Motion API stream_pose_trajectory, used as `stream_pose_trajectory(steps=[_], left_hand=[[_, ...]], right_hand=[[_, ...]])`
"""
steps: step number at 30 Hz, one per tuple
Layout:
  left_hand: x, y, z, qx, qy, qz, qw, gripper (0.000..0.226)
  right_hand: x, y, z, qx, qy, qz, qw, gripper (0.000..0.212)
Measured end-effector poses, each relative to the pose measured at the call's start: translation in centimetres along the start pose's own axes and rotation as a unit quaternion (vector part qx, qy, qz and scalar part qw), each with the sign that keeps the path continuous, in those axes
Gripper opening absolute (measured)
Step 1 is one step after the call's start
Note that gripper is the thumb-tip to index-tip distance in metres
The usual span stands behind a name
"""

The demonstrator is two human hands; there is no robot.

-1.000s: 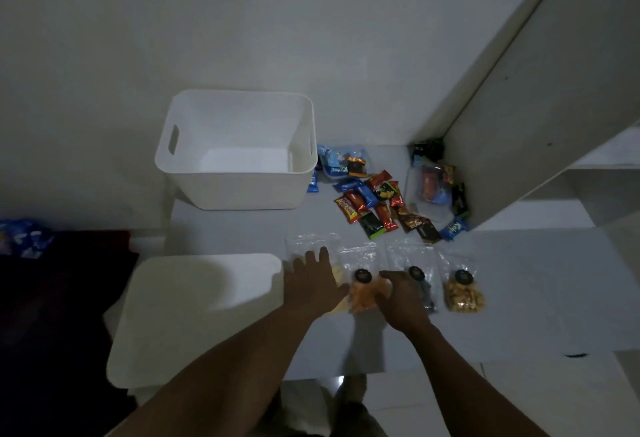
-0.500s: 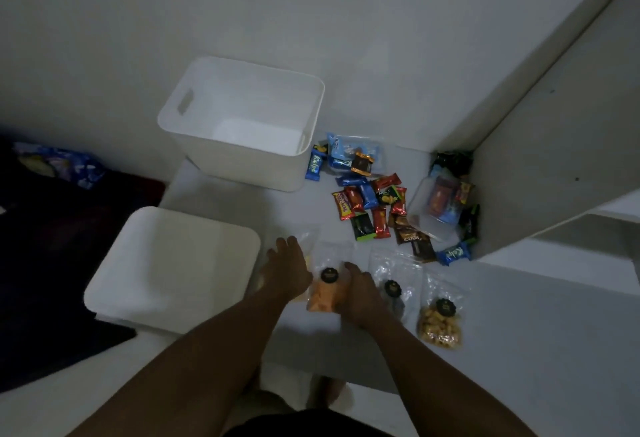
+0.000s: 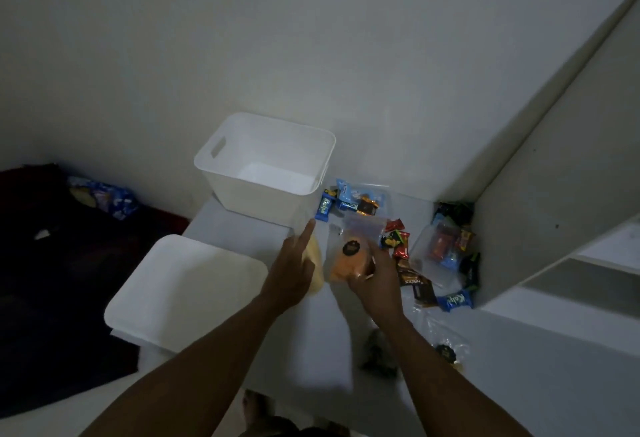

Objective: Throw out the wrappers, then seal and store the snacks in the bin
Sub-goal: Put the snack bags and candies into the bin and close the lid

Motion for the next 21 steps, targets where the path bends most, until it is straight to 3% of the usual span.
stream_pose_trajectory(steps=[6, 13, 16, 18, 21], left_hand=[[3.7, 3.1, -2.8, -0.093, -0.074, -0.1, 0.988, 0.055], [10.2, 7.0, -5.9, -0.046, -0.222, -0.177, 0.958, 0.047], [13.2, 9.6, -5.9, -0.063, -0.22, -0.194, 0.954, 0.042], [15.4, 11.5, -5.7, -0.072, -0.214, -0.191, 0.955, 0.049], [18.2, 14.4, -4.8, -0.085, -0.206, -0.169, 0.96, 0.095]], right_hand=[[2.9, 2.5, 5.1, 0.071, -0.007, -0.108, 0.992, 0.049], [3.5, 7.5, 11.4, 0.131, 0.031, -0.228, 0.964, 0.031], [3.2, 9.7, 14.7, 0.145, 0.046, -0.246, 0.957, 0.035], [2.6, 11.4, 16.3, 0.134, 0.076, -0.242, 0.958, 0.048], [1.3, 14.3, 17.9, 0.106, 0.089, -0.239, 0.961, 0.074]])
Point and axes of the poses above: each hand's wrist, its own y-axis towards the middle knuckle, its own x-axis out of the back of the hand, z = x × y, the point moved 1 cm from there along y, towards the middle knuckle, and after that the axes turned 10 degrees about z, right-handed, at the moved point
